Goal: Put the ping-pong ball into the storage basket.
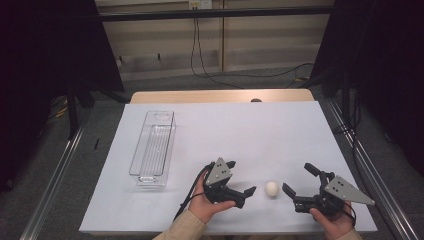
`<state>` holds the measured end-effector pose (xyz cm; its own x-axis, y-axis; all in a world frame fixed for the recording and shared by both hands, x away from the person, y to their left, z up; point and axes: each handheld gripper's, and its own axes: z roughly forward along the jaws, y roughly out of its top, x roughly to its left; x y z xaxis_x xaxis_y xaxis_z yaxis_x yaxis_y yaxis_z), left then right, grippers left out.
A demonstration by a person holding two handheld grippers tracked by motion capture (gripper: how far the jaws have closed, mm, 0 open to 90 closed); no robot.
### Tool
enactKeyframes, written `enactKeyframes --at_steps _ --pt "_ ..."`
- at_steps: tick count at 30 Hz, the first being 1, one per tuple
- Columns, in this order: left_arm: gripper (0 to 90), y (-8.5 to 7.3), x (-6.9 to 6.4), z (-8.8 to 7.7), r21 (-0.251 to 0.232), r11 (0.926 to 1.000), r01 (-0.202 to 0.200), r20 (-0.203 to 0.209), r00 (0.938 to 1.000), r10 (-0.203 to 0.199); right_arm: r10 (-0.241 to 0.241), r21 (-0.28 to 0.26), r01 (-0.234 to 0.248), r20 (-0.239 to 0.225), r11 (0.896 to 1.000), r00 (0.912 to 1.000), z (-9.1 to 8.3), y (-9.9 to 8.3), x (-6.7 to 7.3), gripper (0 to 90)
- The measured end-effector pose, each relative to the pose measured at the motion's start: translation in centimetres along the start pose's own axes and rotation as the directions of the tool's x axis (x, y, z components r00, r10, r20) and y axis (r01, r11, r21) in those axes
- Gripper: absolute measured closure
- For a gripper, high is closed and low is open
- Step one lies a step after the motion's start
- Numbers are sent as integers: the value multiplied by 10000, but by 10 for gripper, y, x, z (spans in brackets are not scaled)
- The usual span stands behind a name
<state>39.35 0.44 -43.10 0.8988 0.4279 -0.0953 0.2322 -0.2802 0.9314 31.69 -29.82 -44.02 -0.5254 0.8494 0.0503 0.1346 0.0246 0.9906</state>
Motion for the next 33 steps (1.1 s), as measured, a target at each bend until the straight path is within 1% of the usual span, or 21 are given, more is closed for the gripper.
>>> enactKeyframes --at_steps 1,2,3,6,7,8,10,11,13,16,18,19,20,21,24,27,28,29,30,31,33 --pt "16 0 -1 0 83 10000 33 -36 10000 -33 -51 -8 51 -54 10000 10000 0 0 0 9" --pt "16 1 0 0 127 9999 -28 -4 10000 28 -52 9 52 -24 10000 10000 0 0 0 9" --pt "16 1 -1 0 94 10000 -18 28 10000 18 11 6 -11 -2 10000 10000 0 0 0 9" --pt "16 1 -1 1 42 9999 116 -66 9999 -116 -98 35 98 -47 9999 9999 0 0 -1 9" --pt "15 0 -1 2 -108 9997 200 63 9998 -199 -59 12 59 -37 10000 10000 0 0 0 9" --pt "15 0 -1 2 53 9999 161 -84 9998 -161 -59 12 59 -37 10000 10000 0 0 0 9" --pt "16 0 -1 3 13 9999 159 41 9999 -159 -45 23 45 -45 10000 10000 0 0 0 9" --pt "18 0 -1 2 125 9998 121 -50 9999 -121 -54 22 55 -35 10000 10000 0 0 0 9" --pt "19 0 -2 3 119 9998 134 -68 9999 -133 -63 35 63 -46 10000 10000 0 0 0 10" --pt "21 0 -1 4 156 9998 103 -44 9999 -102 -74 15 74 -44 10000 10000 1 0 0 10" --pt "21 0 -2 5 164 9998 113 54 9999 -114 -108 35 108 -70 9999 9999 0 0 0 10" --pt "21 0 -2 5 269 9996 117 63 9999 -119 -66 15 66 -39 10000 10000 1 0 0 10" --pt "22 -1 -2 5 187 9998 98 143 9998 -101 -66 26 66 -44 10000 10000 1 0 0 10" --pt "22 0 -2 5 334 9994 40 70 10000 -43 -97 34 97 -64 9999 9999 0 0 0 10" --pt "24 0 -4 8 390 9992 71 86 9999 -75 -105 49 105 -56 9999 9999 1 0 0 10" --pt "24 1 -5 10 459 9989 -42 126 9999 36 -123 41 124 -79 9999 9999 1 0 0 10" --pt "24 1 -5 11 421 9991 -92 183 9998 85 -125 31 125 -85 9999 9999 1 0 0 10" --pt "24 1 -6 12 425 9991 -16 178 9998 9 -113 15 113 -76 9999 9999 1 0 0 10" --pt "24 1 -6 12 493 9988 -31 162 9999 23 -113 15 113 -76 9999 9999 1 0 0 10" --pt "24 1 -6 14 409 9991 -76 267 9996 65 -118 29 118 -89 9999 9999 1 0 0 10" --pt "24 2 -7 14 583 9983 -94 237 9997 80 -112 38 112 -62 9999 9999 1 0 0 10"
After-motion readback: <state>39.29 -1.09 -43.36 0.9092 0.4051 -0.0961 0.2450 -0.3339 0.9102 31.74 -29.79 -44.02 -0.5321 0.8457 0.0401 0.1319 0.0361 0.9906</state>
